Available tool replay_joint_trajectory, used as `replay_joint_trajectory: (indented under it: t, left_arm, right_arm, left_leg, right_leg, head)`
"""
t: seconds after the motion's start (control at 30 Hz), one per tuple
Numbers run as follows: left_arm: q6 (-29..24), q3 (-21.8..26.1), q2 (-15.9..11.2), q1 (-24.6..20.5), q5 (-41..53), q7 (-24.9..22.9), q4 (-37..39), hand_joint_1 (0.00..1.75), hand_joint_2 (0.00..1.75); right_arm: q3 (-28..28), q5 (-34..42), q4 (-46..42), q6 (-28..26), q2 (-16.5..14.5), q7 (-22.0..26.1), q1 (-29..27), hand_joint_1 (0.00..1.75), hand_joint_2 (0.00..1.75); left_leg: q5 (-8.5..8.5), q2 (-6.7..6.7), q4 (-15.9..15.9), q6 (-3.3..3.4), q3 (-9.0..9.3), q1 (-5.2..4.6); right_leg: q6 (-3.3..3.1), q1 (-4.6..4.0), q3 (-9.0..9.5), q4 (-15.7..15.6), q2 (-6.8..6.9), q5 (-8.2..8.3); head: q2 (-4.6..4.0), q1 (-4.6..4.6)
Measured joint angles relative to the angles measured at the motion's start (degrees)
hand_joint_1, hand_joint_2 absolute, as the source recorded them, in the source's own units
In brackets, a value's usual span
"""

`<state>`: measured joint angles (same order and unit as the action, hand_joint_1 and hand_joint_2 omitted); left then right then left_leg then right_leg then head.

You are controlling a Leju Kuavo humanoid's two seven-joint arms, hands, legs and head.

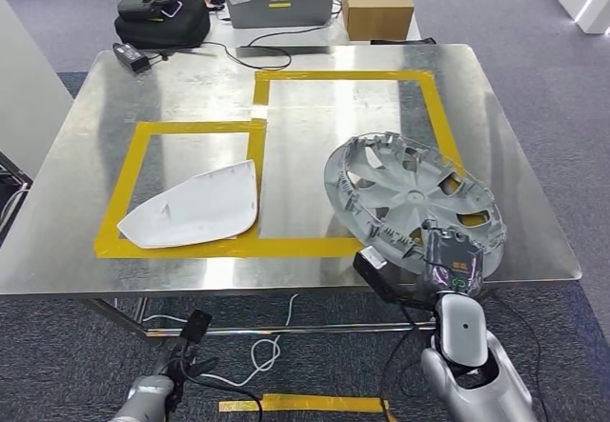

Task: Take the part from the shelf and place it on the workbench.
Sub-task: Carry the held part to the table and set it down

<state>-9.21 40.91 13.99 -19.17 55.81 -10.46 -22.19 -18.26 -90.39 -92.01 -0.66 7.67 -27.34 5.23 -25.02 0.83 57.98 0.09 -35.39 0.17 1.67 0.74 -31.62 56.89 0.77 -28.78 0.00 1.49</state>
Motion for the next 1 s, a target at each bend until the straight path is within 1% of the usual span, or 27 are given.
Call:
replay_joint_trajectory:
  t: [0.13,0.37,0.47,0.63,0.77,1.0]
  left_arm:
    - [-0.2,-1.3,0.3,0.2,0.1,-1.1,-0.4,0.0,1.75]
    - [-0.6,-3.0,0.4,0.2,0.1,-1.9,-0.8,0.0,1.75]
    - [-1.1,-3.9,0.4,0.2,0.1,-2.6,-0.8,0.0,1.75]
    - [-1.4,-5.7,0.4,0.1,0.4,-3.4,-0.8,0.0,1.75]
    - [-1.3,-6.6,0.4,0.2,0.4,-3.7,-0.8,0.0,1.75]
    - [-1.0,-7.7,0.4,0.2,0.4,-4.1,-0.8,0.0,1.75]
  right_arm:
    - [-0.8,0.0,0.6,-2.1,-0.6,1.5,1.6,1.75,1.75]
    - [-3.3,0.1,1.9,-3.2,-1.2,2.4,4.3,1.75,1.75]
    - [-5.3,0.1,2.6,-4.2,-1.5,3.2,6.2,1.75,1.75]
    - [-8.9,0.1,3.5,-4.9,-2.8,4.3,9.3,1.75,1.75]
    - [-10.5,0.1,3.9,-5.5,-3.5,4.9,10.1,1.75,1.75]
    - [-11.8,0.2,4.7,-6.3,-3.8,5.3,10.6,1.75,1.75]
  left_leg:
    - [0.0,-0.01,0.0,0.0,0.0,0.0]
    - [0.0,-0.02,0.0,0.0,0.0,0.0]
    - [0.0,-0.05,0.0,-0.01,0.0,0.0]
    - [0.0,-0.08,0.0,-0.01,0.01,0.02]
    - [-0.01,-0.08,0.0,-0.01,0.0,0.02]
    - [-0.01,-0.08,0.0,-0.01,-0.01,0.01]
  right_leg:
    - [0.0,0.0,-0.01,0.0,-0.08,0.0]
    - [0.0,-0.03,-0.02,0.0,-0.12,0.0]
    - [0.0,-0.03,-0.06,0.0,-0.21,0.0]
    - [-0.01,-0.04,-0.07,0.0,-0.19,0.0]
    - [-0.01,-0.04,-0.07,0.0,-0.18,0.0]
    - [-0.01,-0.02,-0.07,0.0,-0.18,0.0]
  head:
    - [0.0,0.01]
    - [0.0,0.02]
    - [0.0,0.02]
    - [0.0,0.02]
    - [0.0,0.01]
    - [-0.01,0.0]
